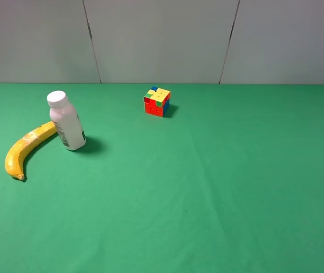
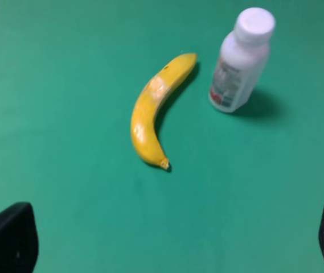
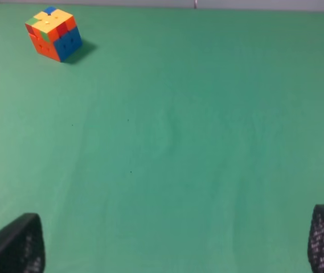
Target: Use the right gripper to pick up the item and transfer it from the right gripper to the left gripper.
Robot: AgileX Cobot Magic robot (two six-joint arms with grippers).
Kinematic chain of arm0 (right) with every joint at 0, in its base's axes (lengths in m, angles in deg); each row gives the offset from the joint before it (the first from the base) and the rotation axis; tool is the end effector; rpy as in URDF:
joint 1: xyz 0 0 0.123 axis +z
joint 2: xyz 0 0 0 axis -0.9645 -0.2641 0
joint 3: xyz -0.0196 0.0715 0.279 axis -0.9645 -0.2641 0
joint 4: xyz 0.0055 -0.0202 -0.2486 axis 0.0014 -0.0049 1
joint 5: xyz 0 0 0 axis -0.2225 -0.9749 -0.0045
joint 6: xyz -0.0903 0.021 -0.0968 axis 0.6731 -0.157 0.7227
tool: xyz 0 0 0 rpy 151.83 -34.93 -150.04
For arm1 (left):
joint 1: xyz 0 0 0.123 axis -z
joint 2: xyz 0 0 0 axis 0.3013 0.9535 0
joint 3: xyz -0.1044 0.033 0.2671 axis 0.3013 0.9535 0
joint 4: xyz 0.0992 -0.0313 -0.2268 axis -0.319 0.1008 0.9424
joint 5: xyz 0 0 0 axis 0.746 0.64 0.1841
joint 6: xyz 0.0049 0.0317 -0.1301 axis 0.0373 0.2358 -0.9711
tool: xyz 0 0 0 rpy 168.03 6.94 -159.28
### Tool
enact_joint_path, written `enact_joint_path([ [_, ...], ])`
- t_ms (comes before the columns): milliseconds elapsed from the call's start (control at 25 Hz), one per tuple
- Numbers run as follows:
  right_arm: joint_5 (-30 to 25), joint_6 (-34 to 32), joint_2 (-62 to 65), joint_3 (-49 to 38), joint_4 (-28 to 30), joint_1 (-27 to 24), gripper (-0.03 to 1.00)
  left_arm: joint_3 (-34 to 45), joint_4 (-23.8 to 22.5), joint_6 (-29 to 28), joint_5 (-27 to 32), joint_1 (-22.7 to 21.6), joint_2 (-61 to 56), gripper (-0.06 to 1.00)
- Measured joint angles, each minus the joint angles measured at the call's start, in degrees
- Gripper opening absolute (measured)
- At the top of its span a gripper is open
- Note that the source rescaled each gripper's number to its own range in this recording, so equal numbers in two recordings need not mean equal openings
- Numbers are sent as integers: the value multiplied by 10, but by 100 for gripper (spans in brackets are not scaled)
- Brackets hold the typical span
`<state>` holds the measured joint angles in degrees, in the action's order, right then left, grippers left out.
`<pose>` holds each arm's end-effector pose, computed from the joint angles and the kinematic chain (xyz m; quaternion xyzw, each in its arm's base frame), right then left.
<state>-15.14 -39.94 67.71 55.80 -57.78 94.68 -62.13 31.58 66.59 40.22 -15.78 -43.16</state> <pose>0.0312 0.0026 0.2574 -0.1005 0.8392 0.0867 0.5274 0.0439 0.0025 0.3344 -0.0139 0.8693 -0.0066 0.4941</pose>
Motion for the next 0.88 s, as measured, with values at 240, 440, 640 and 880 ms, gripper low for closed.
enact_joint_path([
  [240,0,0,0,0,0,0,99,47,1,26,-17,8,-86,98],
  [440,0,0,0,0,0,0,99,94,47,78,-61,8,-131,98],
  [640,0,0,0,0,0,0,99,125,71,133,-107,8,-134,100],
  [880,0,0,0,0,0,0,99,169,71,136,-103,8,-170,100],
])
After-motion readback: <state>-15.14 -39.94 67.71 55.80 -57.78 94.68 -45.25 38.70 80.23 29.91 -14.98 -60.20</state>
